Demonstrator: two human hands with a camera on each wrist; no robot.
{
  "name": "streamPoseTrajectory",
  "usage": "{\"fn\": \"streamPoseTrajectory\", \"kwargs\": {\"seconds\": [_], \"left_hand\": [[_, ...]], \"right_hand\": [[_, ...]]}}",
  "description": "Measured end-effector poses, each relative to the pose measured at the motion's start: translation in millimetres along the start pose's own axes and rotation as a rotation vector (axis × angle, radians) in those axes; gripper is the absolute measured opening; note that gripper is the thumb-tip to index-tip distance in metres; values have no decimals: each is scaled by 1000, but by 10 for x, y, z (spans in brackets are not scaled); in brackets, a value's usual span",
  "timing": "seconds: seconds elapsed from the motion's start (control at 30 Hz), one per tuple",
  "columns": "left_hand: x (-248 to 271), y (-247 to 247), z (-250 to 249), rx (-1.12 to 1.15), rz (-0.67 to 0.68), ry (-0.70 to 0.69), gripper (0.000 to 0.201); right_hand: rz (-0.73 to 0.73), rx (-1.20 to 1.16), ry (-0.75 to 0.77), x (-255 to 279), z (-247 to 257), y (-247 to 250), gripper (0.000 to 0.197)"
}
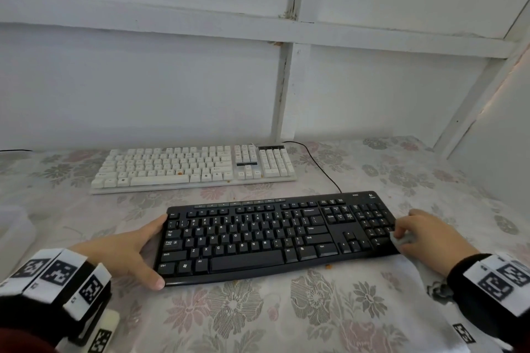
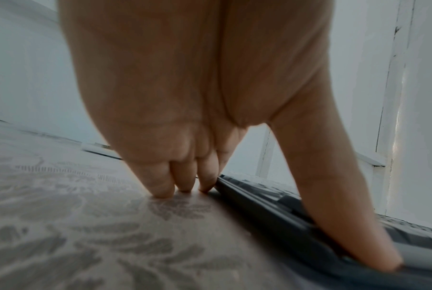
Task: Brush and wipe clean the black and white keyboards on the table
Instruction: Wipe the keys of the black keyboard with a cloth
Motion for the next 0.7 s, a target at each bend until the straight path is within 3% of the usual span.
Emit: {"fn": "streamPoseTrajectory", "kwargs": {"seconds": [0.17,0.27,0.37,0.7], "left_hand": [[2,-26,-44,19,8,-10,136],[4,-13,-22,13,-1,7,138],[2,20,32,-6,-25,59,144],[47,-17,-14,13,-46,86,148]], "right_hand": [[1,116,-110,-246,-268,133,9],[-59,-25,-168,-470,-375,283,13],[-40,-159,-134,-669,-289,302,26],[53,-123,-97,-746,-125,97,36]]}}
Point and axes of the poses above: each hand's wrist, its own x-axis away from the middle knuckle, its own y-axis out of the back of the hand, z = x × y, the point moved 8 cm from there along -x, towards the middle knuckle, and after that the axes turned 5 degrees about x, right-handed, at the moved point
